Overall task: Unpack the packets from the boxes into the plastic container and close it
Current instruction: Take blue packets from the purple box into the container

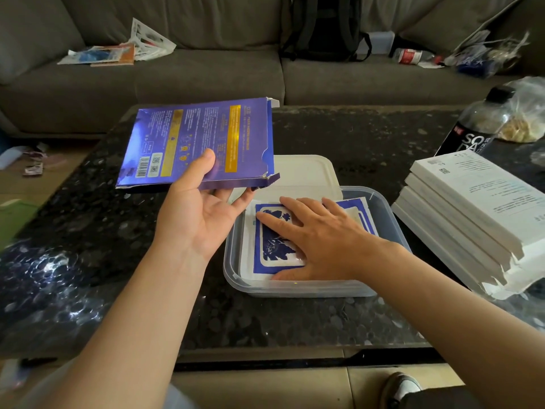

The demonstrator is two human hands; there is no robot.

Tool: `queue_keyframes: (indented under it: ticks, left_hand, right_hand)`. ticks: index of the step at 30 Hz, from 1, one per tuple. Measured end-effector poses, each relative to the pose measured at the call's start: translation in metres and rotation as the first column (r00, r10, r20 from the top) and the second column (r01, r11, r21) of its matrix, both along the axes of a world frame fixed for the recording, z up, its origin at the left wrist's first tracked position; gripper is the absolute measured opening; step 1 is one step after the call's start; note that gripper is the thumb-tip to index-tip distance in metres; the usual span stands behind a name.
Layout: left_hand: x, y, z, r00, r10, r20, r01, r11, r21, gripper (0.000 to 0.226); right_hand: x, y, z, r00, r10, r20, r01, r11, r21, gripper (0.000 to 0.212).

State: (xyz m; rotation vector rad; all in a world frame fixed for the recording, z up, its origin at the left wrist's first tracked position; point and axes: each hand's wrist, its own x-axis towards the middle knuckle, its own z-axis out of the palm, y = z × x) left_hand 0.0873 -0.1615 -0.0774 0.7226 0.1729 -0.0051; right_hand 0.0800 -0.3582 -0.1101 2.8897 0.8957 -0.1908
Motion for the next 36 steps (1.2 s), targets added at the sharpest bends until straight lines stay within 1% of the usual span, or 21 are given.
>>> queue_keyframes:
  ticks: [4,14,16,21,27,30,32,36]
  left_hand:
    - [0.0,0.001,0.001,1.0,0.005,-0.002,-0.005,1.0,-0.004,0.032]
    - [-0.001,0.004,0.001,1.0,-0.003,-0.011,0.003,1.0,0.001,0.033]
    - [-0.001,0.004,0.002,1.0,-0.008,-0.004,0.008,1.0,-0.005,0.037]
    - [-0.002,0.001,0.005,1.0,0.005,0.01,-0.005,1.0,0.012,0.054]
    - [-0.003,0.002,0.005,1.0,0.003,0.009,-0.003,1.0,0.017,0.058]
    - [-0.003,0.004,0.004,1.0,-0.002,0.006,0.001,1.0,0.02,0.048]
    - [-0.003,0.004,0.003,1.0,-0.002,0.004,0.002,1.0,0.028,0.042]
    - [-0.003,0.003,0.004,1.0,0.0,0.014,-0.001,1.0,0.03,0.051]
  right_hand:
    - [0.001,0.001,-0.004,0.999,0.032,0.002,-0.032,0.999,-0.001,0.092]
    - [-0.002,0.004,-0.003,1.0,-0.005,-0.013,0.004,1.0,-0.022,0.091]
    - [-0.003,0.003,0.001,1.0,-0.007,-0.008,0.007,1.0,-0.017,0.092]
    - [-0.003,-0.002,0.012,0.992,-0.056,-0.109,0.057,0.998,0.014,0.093]
    - [-0.004,0.003,0.024,0.979,-0.078,-0.189,0.093,0.993,0.075,0.095]
    - [-0.001,0.003,0.025,0.984,-0.054,-0.17,0.07,0.993,0.095,0.085]
    - [0.0,0.005,0.02,0.987,-0.008,-0.161,0.025,0.994,0.102,0.08]
    - [0.003,0.01,0.007,0.988,0.075,-0.132,-0.065,0.995,0.073,0.078]
